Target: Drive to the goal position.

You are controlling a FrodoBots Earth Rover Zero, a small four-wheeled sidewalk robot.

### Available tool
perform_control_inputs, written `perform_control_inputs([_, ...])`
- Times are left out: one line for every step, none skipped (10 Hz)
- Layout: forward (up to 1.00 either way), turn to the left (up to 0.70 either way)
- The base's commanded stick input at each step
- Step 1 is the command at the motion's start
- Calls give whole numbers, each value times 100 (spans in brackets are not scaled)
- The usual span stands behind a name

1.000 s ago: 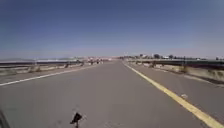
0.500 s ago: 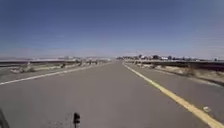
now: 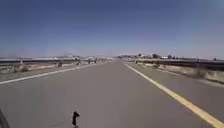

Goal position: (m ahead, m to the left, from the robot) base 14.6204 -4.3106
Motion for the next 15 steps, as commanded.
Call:
perform_control_inputs([100,0])
perform_control_inputs([100,0])
perform_control_inputs([100,0])
perform_control_inputs([100,0])
perform_control_inputs([100,0])
perform_control_inputs([100,0])
perform_control_inputs([100,0])
perform_control_inputs([100,0])
perform_control_inputs([100,0])
perform_control_inputs([100,0])
perform_control_inputs([100,0])
perform_control_inputs([100,0])
perform_control_inputs([100,0])
perform_control_inputs([100,0])
perform_control_inputs([100,0])
